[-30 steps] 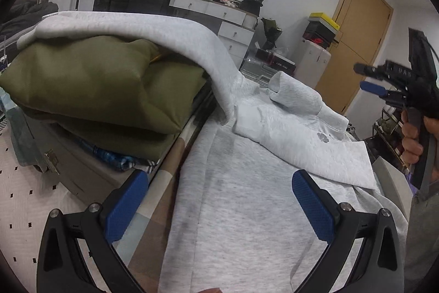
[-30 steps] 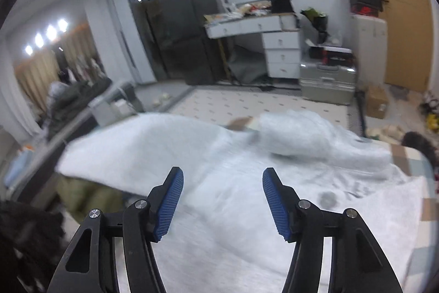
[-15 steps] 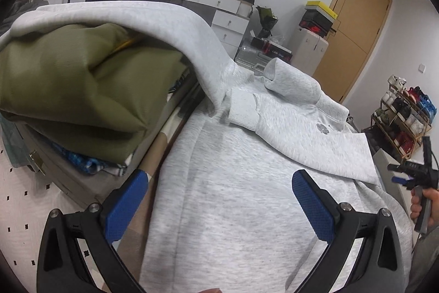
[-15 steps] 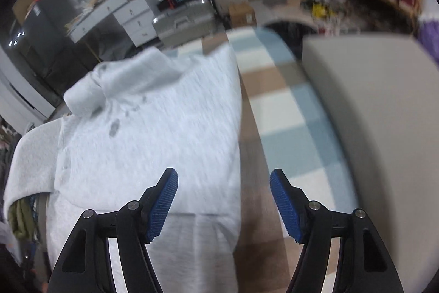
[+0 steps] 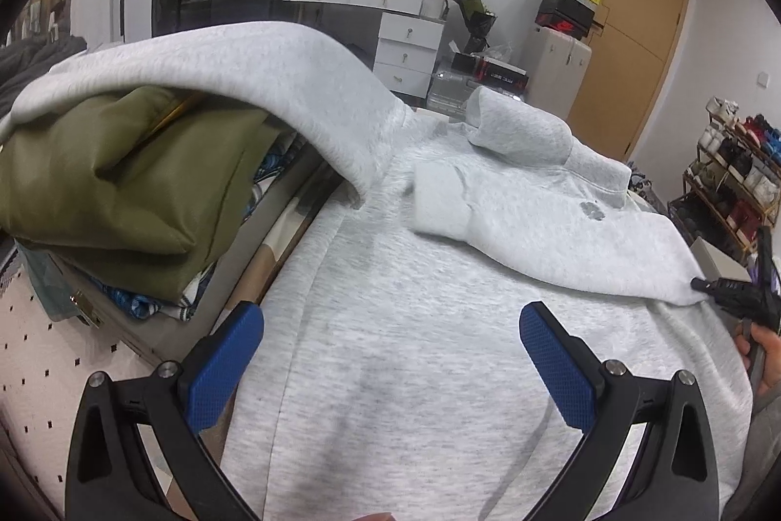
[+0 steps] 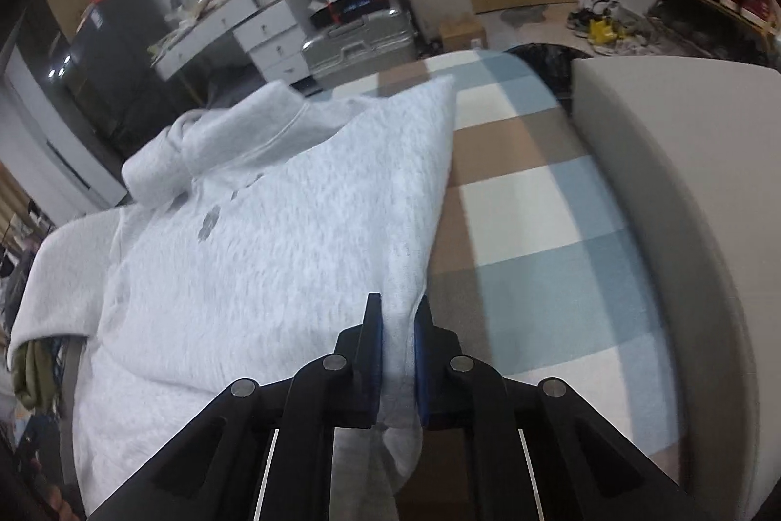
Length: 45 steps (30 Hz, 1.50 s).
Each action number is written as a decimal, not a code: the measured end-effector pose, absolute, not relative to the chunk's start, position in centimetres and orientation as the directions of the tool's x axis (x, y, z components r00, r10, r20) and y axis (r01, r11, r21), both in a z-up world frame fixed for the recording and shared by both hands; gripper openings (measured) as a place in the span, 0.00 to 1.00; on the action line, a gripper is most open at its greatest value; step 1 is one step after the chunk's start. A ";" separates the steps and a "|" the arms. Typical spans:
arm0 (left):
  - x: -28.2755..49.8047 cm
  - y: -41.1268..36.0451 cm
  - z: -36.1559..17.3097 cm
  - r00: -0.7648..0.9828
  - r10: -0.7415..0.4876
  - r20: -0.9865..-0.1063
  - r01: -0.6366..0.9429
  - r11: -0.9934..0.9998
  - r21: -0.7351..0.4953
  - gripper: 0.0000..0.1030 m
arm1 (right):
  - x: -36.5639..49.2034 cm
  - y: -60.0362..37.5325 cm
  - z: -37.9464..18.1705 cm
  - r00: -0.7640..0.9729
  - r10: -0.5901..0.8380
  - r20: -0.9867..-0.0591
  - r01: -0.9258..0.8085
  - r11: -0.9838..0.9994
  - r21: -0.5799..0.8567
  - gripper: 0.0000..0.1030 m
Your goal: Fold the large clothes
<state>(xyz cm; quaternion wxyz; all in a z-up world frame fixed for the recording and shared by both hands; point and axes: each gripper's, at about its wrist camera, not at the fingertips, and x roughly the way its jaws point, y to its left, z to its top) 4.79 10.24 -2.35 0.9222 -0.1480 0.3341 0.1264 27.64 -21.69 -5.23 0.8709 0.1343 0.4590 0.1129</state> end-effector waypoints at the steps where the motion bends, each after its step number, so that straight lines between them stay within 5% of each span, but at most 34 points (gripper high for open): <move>1: 4.9 10.1 -2.4 0.744 0.133 -0.655 -0.327 0.927 -0.182 0.99 | 27.9 -22.5 -5.4 0.551 0.321 -0.770 -0.051 0.934 0.353 0.09; 12: 4.1 11.3 -2.7 0.736 0.127 -0.665 -0.317 0.933 -0.173 0.99 | 27.6 -24.4 -3.9 0.586 0.168 -0.792 0.050 0.969 0.242 0.10; 16: 3.8 12.6 -2.8 0.738 0.124 -0.664 -0.328 0.925 -0.192 0.99 | 27.3 -24.2 -3.1 0.573 0.117 -0.811 0.074 0.978 0.193 0.21; 19: 3.9 12.9 -3.1 0.739 0.108 -0.665 -0.320 0.925 -0.205 0.99 | 24.9 -24.9 -0.5 0.619 0.142 -0.773 0.041 0.976 0.212 0.42; 24: 4.9 11.5 -3.3 0.739 0.070 -0.670 -0.279 0.937 -0.210 0.99 | 19.2 -24.3 2.8 0.658 0.188 -0.730 -0.030 0.974 0.223 0.51; 28: 5.5 9.8 -3.5 0.737 0.016 -0.676 -0.220 0.951 -0.217 0.99 | 14.1 -23.1 3.4 0.675 0.207 -0.708 -0.098 0.976 0.193 0.51; 36: 7.7 5.2 -3.2 0.712 -0.115 -0.693 -0.035 0.979 -0.199 0.99 | 5.5 -26.2 3.5 0.750 0.112 -0.652 0.046 0.974 0.220 0.52; 45: 10.0 -0.3 -6.6 0.581 -0.046 -0.812 0.070 0.998 -0.006 0.99 | 4.5 -19.4 1.0 0.723 0.225 -0.654 -0.084 0.967 0.239 0.58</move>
